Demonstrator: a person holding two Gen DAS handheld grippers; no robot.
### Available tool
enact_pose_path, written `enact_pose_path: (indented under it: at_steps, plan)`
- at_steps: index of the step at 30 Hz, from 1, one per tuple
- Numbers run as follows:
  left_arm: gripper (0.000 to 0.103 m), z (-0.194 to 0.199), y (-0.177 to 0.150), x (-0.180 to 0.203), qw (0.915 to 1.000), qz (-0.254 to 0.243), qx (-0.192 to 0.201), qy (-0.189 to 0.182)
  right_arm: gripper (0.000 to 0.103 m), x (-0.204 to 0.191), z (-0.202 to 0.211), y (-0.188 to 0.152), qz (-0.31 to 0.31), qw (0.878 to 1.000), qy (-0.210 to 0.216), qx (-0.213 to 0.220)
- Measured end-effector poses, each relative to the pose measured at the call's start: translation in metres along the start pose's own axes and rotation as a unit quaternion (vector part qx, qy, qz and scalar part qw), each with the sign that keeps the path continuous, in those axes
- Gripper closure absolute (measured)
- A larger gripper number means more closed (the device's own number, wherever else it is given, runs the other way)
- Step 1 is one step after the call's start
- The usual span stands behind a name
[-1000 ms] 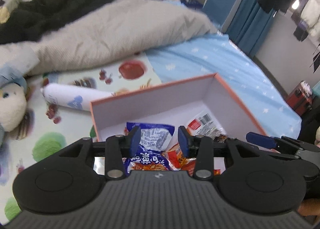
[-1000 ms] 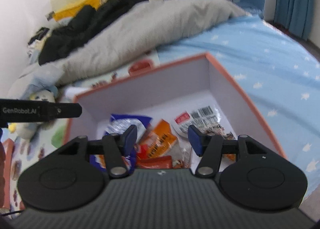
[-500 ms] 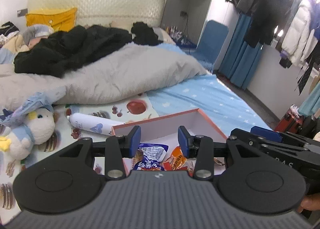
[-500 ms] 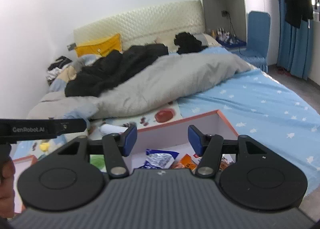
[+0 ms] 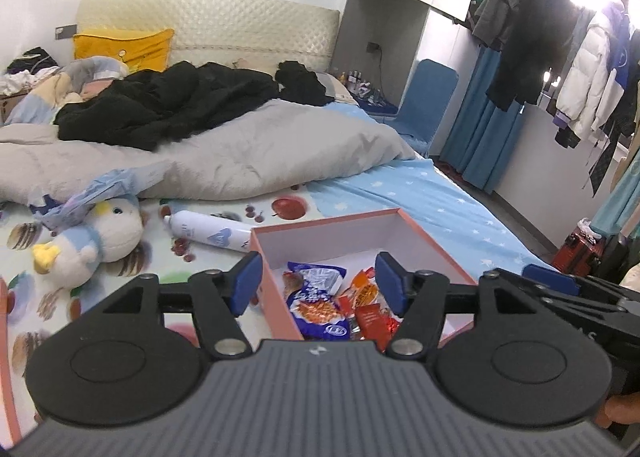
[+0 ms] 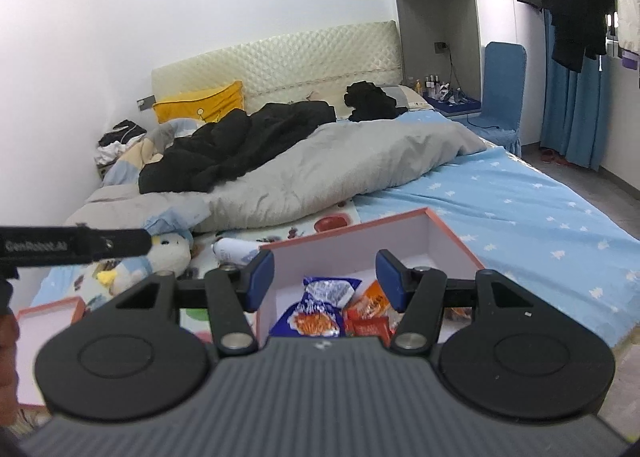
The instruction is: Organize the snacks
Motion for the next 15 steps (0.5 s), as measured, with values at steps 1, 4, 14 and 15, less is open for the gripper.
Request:
enact_pose_path:
  at_steps: [1,4,14,15]
  plan:
    - [0.033,0.004,-0.004,-0.001,1.0,-0.002,-0.002,0.003,0.044,-0.001,0.004,-0.003,0.003,1.0,-0.003,0.003]
    - [0.025,0.015,-0.014,-0.003,0.9999,-0.007,0.002,0.01,0.044,-0.004,0.012,-0.013,0.005,1.0,-0.004,0.002]
    - [0.006,0.028,-0.045,0.003,0.9996,0.0,0.0,0.027,0.044,-0.004,0.02,-0.026,-0.01,1.0,-0.02,0.014]
    - [0.005,0.028,-0.046,0.003,0.9996,0.0,0.0,0.028,0.044,-0.004,0.02,-0.028,-0.01,1.0,-0.019,0.013]
Point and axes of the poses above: each gripper's, at about its wrist camera, not at the fingertips, and z roughly against the way its jaws point, x to its right, y to its top, the point moved 1 cm from there along -z, roughly the way its jaws point, and after that the axes turned 1 degree about -z, right-handed, at the moved point
